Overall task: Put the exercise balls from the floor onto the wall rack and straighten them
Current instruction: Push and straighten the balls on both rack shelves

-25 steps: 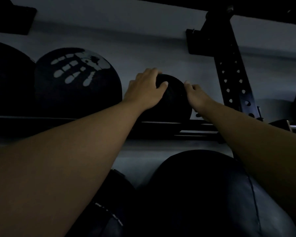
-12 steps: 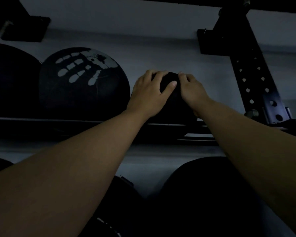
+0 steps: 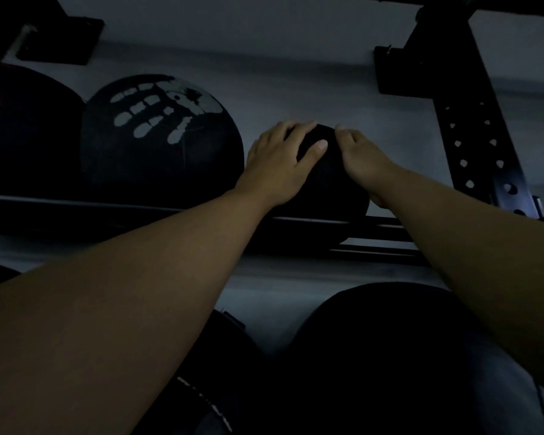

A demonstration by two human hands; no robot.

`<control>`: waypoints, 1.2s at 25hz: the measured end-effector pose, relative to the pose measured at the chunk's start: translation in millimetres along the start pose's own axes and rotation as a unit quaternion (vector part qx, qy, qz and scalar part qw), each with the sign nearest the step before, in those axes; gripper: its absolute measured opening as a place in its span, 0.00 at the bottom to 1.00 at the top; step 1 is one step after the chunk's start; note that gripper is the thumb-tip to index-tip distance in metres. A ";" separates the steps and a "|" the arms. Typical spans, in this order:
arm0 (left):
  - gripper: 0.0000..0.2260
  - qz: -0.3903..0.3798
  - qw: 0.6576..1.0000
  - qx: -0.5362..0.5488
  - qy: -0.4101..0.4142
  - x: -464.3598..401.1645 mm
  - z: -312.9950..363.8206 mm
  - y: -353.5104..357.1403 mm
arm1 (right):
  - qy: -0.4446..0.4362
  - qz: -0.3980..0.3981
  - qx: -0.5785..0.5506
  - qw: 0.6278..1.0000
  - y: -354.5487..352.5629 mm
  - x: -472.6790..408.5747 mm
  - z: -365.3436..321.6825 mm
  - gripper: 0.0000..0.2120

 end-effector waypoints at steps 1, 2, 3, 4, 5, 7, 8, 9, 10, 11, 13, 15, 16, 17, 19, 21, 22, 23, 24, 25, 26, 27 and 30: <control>0.25 -0.018 1.000 -0.003 0.010 -1.0 -1.0 -2.2 | -0.020 -0.002 0.014 1.000 -0.8 0.7 -2.6 0.29; 0.25 -0.040 0.999 -0.013 0.022 -2.7 -2.9 -5.6 | -0.038 -0.004 0.027 0.999 -0.7 1.8 -5.6 0.28; 0.25 -0.063 0.997 -0.031 0.032 -4.8 -6.3 -10.1 | -0.054 -0.009 0.040 0.998 1.0 2.2 -10.0 0.26; 0.25 -0.088 0.994 -0.055 0.042 -6.7 -9.7 -14.8 | -0.063 -0.013 0.051 0.997 3.0 2.5 -13.2 0.26; 0.24 -0.112 0.989 -0.077 0.055 -8.9 -11.8 -19.9 | -0.066 -0.014 0.059 0.996 3.1 2.7 -15.7 0.25; 0.23 -0.141 0.981 -0.105 0.076 -10.1 -14.8 -33.9 | -0.075 -0.011 0.082 0.994 2.7 4.2 -21.0 0.24; 0.22 -0.145 0.978 -0.120 0.089 -8.8 -17.1 -43.5 | -0.082 -0.009 0.099 0.992 3.6 5.2 -24.3 0.23; 0.22 -0.141 0.974 -0.140 0.106 -6.8 -21.3 -54.7 | -0.089 -0.008 0.118 0.989 5.5 6.9 -27.6 0.23; 0.21 -0.131 0.970 -0.168 0.120 -4.8 -28.3 -67.7 | -0.095 -0.009 0.137 0.986 9.1 8.8 -32.0 0.23; 0.20 -0.117 0.964 -0.201 0.129 -2.8 -38.5 -81.3 | -0.096 -0.014 0.157 0.983 14.7 10.1 -37.7 0.23; 0.20 -0.095 0.956 -0.246 0.124 0.9 -66.7 -108.8 | -0.086 -0.026 0.184 0.979 28.4 13.0 -53.0 0.22; 0.20 -0.077 0.959 -0.250 0.106 4.2 -100.3 -136.2 | -0.083 -0.032 0.191 0.978 46.4 14.5 -73.2 0.20; 0.20 -0.069 0.963 -0.242 0.095 7.4 -120.2 -150.3 | -0.087 -0.036 0.186 0.978 59.8 15.5 -84.8 0.19; 0.20 -0.062 0.967 -0.233 0.082 11.1 -141.4 -162.9 | -0.092 -0.037 0.174 0.980 74.8 17.5 -97.8 0.19; 0.22 -0.057 0.976 -0.205 0.053 22.0 -185.2 -184.5 | -0.106 -0.027 0.144 0.983 110.2 21.9 -127.8 0.19; 0.24 -0.072 0.981 -0.178 0.035 33.6 -223.1 -196.7 | -0.120 -0.017 0.121 0.985 148.4 23.7 -157.8 0.20; 0.25 -0.085 0.981 -0.173 0.038 38.5 -235.0 -197.6 | -0.120 -0.017 0.113 0.986 165.7 24.9 -169.5 0.22; 0.27 -0.099 0.979 -0.171 0.048 42.7 -242.2 -196.2 | -0.115 -0.020 0.109 0.987 181.4 27.3 -177.1 0.24; 0.29 -0.110 0.978 -0.167 0.061 46.2 -247.5 -195.2 | -0.109 -0.022 0.115 0.987 197.2 30.1 -181.1 0.26; 0.31 -0.119 0.977 -0.160 0.073 49.7 -248.5 -192.2 | -0.106 -0.022 0.130 0.985 210.0 34.2 -181.3 0.27; 0.33 -0.126 0.978 -0.147 0.080 52.3 -246.9 -187.4 | -0.103 -0.020 0.153 0.983 219.0 38.8 -179.8 0.27; 0.34 -0.127 0.980 -0.128 0.082 54.1 -244.5 -181.9 | -0.097 -0.018 0.176 0.979 224.1 42.6 -177.1 0.28; 0.36 -0.103 0.990 -0.073 0.064 57.3 -234.3 -166.7 | -0.094 -0.023 0.211 0.973 220.2 46.5 -169.3 0.30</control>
Point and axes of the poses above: each hand's wrist, its own x-axis away from the middle knuckle, its own y-axis out of the palm, z = x × y, the point moved 5 cm from there along -x, towards the middle knuckle, and after that the axes turned 14 degrees about -x, right-handed, at the moved point
